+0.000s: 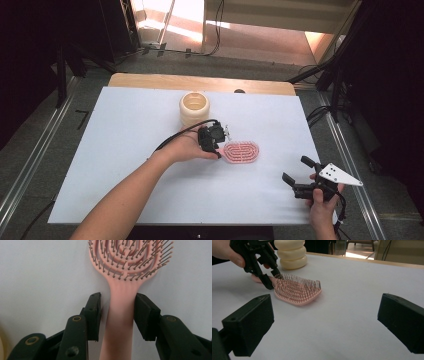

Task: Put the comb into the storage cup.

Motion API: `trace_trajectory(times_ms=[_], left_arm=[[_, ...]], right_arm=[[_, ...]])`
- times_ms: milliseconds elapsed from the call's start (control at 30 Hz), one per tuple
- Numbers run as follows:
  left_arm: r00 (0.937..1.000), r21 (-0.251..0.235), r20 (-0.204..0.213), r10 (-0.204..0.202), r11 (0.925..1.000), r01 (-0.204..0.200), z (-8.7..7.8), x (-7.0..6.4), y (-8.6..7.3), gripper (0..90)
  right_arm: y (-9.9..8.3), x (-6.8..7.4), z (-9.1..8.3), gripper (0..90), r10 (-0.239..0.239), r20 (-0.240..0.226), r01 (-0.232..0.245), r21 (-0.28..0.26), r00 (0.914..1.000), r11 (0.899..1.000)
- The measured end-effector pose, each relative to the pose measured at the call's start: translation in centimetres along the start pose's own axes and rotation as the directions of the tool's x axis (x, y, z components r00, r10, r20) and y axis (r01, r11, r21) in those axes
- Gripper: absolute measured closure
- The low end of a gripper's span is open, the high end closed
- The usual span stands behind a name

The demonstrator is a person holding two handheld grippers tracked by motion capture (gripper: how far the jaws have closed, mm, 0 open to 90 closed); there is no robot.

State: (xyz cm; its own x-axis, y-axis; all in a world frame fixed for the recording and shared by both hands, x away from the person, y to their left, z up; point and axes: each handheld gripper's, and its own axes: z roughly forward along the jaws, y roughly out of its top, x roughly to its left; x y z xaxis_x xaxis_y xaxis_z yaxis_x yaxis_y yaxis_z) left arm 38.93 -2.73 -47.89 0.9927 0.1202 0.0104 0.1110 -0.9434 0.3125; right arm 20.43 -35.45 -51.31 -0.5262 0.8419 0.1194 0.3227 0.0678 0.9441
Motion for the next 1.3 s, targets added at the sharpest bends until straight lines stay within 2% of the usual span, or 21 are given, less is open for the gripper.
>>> trace_trajectory(times_ms=[133,333,467,633,667,933,1200,1300], left_arm=[[0.9998,-0.009,0.014,0.012,0.9999,-0.012,0.0,0.1,0.0,67.8],[0.9998,-0.016,0.013,0.012,0.9998,-0.011,0.0,0.1,-0.1,70.4],[0.9997,-0.039,0.022,-0.011,0.9992,0.012,0.0,0.2,-0.3,70.6],[0.9996,-0.063,0.001,-0.029,0.9976,0.029,-0.1,0.2,-0.7,70.8],[0.9991,-0.072,-0.002,-0.043,0.9964,0.043,0.0,0.2,-0.8,70.8],[0.9970,-0.111,0.006,-0.078,0.9907,0.078,-0.4,0.5,-1.5,70.9],[0.9951,-0.151,-0.019,-0.097,0.9842,0.093,-1.0,0.6,-2.1,70.9],[0.9942,-0.173,-0.024,-0.105,0.9798,0.099,-1.4,0.5,-2.1,70.9]], right_arm=[[0.0,0.0,0.0,0.0,-0.001,0.001,0.001,0.002,1.0000,1.000],[0.0,0.0,0.0,0.0,0.000,0.002,0.000,0.005,1.0000,1.000],[0.0,0.0,0.1,0.0,-0.001,0.004,0.001,0.005,1.0000,1.000],[0.2,0.1,0.0,0.0,-0.001,0.014,0.001,0.011,0.9999,1.000],[0.2,0.1,0.0,0.0,-0.001,0.016,0.001,0.012,0.9999,1.000],[0.4,0.1,0.0,0.0,-0.005,0.033,0.004,0.022,0.9994,1.000],[0.8,0.5,0.3,0.0,-0.001,0.041,0.000,0.030,0.9992,1.000],[1.0,0.9,0.6,0.0,-0.016,0.036,0.015,0.035,0.9992,0.999]])
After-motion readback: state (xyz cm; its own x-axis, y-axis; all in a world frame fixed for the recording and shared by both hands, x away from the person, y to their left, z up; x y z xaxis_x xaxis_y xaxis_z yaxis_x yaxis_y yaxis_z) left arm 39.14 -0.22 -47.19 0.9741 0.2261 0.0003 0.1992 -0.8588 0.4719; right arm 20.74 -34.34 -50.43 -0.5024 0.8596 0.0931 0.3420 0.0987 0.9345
